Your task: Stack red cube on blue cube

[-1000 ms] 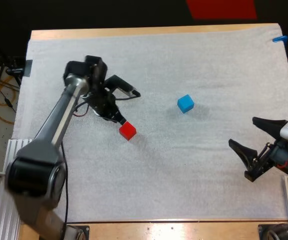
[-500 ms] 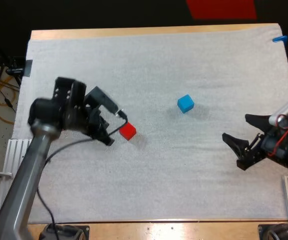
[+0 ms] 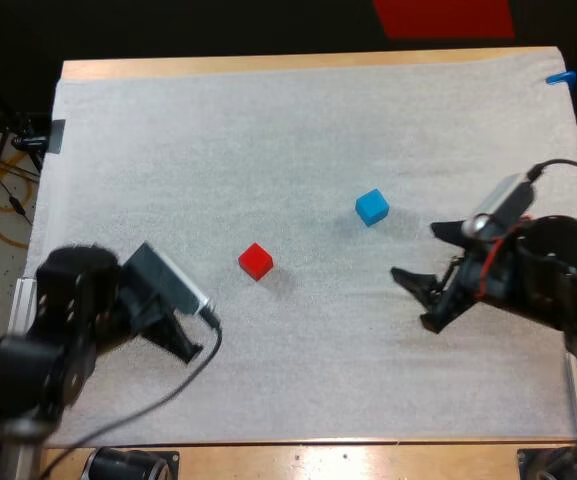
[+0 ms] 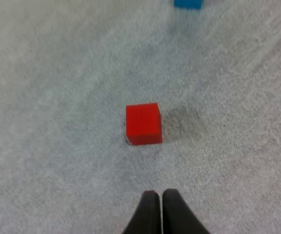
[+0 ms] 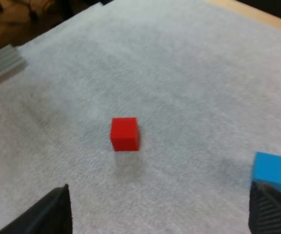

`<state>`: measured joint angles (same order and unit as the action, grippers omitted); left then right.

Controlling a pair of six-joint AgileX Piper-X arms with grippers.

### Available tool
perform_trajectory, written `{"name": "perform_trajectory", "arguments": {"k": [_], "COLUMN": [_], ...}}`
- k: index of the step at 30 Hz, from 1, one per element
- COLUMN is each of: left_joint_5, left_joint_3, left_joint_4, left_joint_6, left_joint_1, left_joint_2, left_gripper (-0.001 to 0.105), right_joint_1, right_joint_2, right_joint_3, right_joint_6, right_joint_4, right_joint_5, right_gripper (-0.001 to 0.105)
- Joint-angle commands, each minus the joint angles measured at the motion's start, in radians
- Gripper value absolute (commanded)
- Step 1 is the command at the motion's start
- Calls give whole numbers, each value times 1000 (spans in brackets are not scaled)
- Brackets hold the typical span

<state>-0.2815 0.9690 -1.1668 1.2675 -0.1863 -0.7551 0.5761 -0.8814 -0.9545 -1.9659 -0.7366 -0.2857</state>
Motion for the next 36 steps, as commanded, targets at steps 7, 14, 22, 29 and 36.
{"name": "perform_trajectory", "arguments": {"k": [7, 14, 22, 29, 36], "left_joint_5": [-44, -120, -130, -130, -130], "left_joint_3": [-4, -4, -4, -4, -4], "left_joint_4": [-42, -42, -77, -95, -95], "left_joint_6": [15, 15, 43, 43, 43], "left_joint_1": [-2, -2, -2, -2, -2], "left_joint_2": [191, 288, 291, 291, 291], "left_gripper": [0, 0, 2, 34, 44], "right_joint_1": [145, 187, 187, 192, 247], "right_joint_2": [-108, -258, -467, -654, -796], "right_joint_3": [-8, -31, -182, -316, -425], "right_joint_6": [6, 17, -3, -5, -35], "right_joint_4": [102, 165, 165, 165, 165], "right_joint_5": [110, 151, 152, 142, 155], "right_gripper": [71, 71, 71, 71, 71]}}
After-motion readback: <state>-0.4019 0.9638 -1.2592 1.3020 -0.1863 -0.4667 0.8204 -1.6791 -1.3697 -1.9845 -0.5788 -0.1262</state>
